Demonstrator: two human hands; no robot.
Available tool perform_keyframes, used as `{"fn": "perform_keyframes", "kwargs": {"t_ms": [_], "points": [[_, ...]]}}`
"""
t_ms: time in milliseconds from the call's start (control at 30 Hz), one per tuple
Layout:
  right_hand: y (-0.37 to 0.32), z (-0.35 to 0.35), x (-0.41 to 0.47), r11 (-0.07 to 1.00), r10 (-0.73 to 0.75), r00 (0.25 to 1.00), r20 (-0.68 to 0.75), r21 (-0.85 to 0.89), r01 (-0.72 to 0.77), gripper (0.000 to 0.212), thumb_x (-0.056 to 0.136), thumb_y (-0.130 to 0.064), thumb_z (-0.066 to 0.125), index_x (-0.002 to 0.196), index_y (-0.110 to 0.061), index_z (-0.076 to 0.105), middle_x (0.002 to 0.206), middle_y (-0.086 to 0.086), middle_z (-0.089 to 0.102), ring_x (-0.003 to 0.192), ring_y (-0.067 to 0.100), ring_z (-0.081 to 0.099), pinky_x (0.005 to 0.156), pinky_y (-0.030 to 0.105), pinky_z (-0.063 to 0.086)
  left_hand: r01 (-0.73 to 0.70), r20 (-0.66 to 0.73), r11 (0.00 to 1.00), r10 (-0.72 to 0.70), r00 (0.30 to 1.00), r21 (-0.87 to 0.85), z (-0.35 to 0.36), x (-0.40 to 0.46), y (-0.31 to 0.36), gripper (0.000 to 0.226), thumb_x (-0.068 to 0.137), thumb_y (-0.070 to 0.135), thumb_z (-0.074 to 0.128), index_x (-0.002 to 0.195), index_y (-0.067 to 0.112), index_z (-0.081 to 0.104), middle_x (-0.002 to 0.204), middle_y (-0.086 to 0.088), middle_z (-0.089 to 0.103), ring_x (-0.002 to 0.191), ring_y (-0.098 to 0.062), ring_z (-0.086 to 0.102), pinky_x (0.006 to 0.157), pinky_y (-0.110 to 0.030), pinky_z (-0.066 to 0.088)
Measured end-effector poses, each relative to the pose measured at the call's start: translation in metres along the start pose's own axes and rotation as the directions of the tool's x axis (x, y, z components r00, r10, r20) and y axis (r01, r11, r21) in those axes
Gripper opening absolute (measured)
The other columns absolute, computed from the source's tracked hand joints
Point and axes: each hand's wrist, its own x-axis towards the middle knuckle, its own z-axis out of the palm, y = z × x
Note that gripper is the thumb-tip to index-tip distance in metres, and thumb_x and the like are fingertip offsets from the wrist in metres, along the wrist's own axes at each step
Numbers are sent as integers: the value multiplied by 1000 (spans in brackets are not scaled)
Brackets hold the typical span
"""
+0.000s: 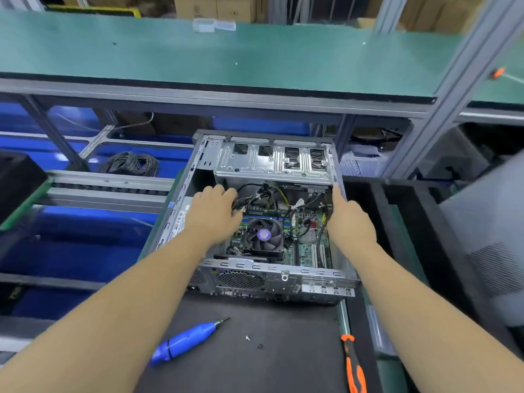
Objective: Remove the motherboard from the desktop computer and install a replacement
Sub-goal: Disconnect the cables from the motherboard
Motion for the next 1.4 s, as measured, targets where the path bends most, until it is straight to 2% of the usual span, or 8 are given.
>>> {"fn": "perform_keyframes", "kwargs": {"t_ms": [333,467,700,967,1133,1233,1333,1400], "points": [[18,2,-19,914,-19,955,-297,382,137,36,102,-28,44,133,-17,57,119,10,57,101,25,52,82,37,44,37,-22,998,-39,999,-57,4,-4,-5,27,89,38,48,103,22,64,95,0,60,92,-24,53,88,-38,39],[23,3,-25,878,26,973,-231,470,88,33,100,-23,48,132,-19,56,112,6,63,85,20,59,71,33,47,28,43,998,-25,999,-63,-1,1,-6,18,85,39,49,90,26,61,85,1,54,87,-24,50,80,-37,37],[9,8,-30,968,-19,976,-218,241,73,41,101,-25,48,141,-18,44,120,13,53,98,32,56,78,40,49,6,2,997,-6,1000,-74,7,4,-7,19,86,38,45,90,24,56,84,3,52,85,-23,47,87,-40,37],[8,6,-31,994,6,995,-99,112,5,72,96,-4,48,157,-25,18,86,7,49,63,16,43,45,27,27,67,-49,994,-71,996,-89,3,-4,-5,15,85,32,49,81,17,52,81,-2,51,81,-25,45,78,-39,40],[11,14,-32,998,21,990,-142,60,-13,70,96,-3,44,157,-25,18,83,6,47,61,18,47,45,29,30,51,-70,992,-59,996,-113,7,-11,-5,15,86,34,49,81,20,52,79,2,50,80,-24,46,77,-38,37],[12,11,-30,985,-25,985,-172,166,53,54,102,-20,43,154,-24,28,102,10,59,80,27,58,61,33,45,36,-29,997,-38,999,-65,4,-11,-2,15,88,35,47,85,22,52,85,1,51,84,-23,47,83,-39,38],[28,9,-32,861,69,978,-195,507,40,37,103,-37,41,135,-24,56,115,-2,63,104,23,59,87,36,47,35,-44,997,-38,998,-72,3,-13,-4,14,87,33,48,81,21,52,85,0,51,84,-24,47,81,-38,39],[50,15,-36,778,210,961,-177,626,-54,32,101,-31,42,85,-13,64,86,1,63,87,26,57,70,34,44,29,-40,998,-31,999,-56,4,-15,-5,15,87,34,48,80,21,52,84,0,51,82,-23,46,78,-36,38]]}}
